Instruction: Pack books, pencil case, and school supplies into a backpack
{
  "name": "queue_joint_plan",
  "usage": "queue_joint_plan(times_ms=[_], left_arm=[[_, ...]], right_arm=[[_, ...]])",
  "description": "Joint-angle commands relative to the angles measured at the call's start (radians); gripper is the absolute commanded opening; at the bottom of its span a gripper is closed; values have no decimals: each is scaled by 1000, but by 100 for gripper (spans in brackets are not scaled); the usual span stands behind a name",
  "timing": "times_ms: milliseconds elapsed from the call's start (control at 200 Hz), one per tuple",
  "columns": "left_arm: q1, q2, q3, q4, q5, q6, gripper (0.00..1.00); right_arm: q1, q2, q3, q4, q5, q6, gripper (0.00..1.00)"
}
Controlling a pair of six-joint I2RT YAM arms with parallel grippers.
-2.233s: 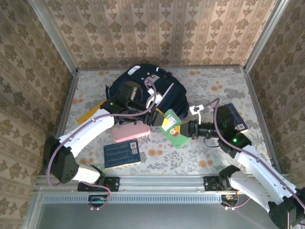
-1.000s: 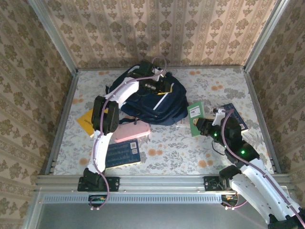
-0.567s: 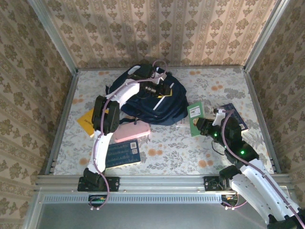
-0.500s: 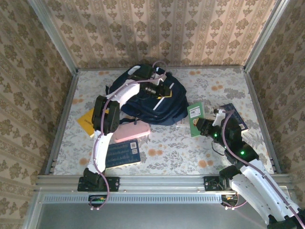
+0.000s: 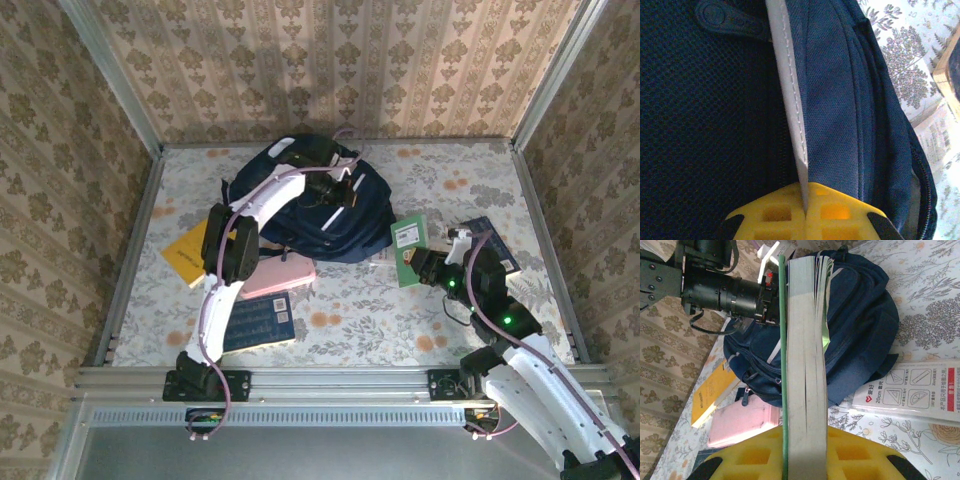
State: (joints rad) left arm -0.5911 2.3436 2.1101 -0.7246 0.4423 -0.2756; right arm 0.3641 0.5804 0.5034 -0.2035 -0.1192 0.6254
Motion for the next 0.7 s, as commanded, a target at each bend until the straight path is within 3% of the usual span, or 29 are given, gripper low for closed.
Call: queue_joint_plan(times_ms=[0, 185, 365, 485, 540, 695], left_arm=[[-6, -65, 56, -71, -83, 66, 0], [33, -253, 45, -69, -84, 90, 0], [121, -387, 22, -5, 30, 78, 0], [195, -382, 54, 22, 187, 48, 0], [224, -370, 59, 56, 315, 18, 0], [261, -357, 67, 133, 465, -40, 0]], right_arm=[[-7, 31, 44, 75, -1, 2, 0], [-23, 156, 123, 104, 89, 59, 0], [-33, 275, 156, 253, 121, 205, 0], [-32, 385, 181, 369, 58, 289, 0], [-32, 431, 185, 445, 11, 335, 0], [-15, 559, 243, 534, -32, 430, 0]])
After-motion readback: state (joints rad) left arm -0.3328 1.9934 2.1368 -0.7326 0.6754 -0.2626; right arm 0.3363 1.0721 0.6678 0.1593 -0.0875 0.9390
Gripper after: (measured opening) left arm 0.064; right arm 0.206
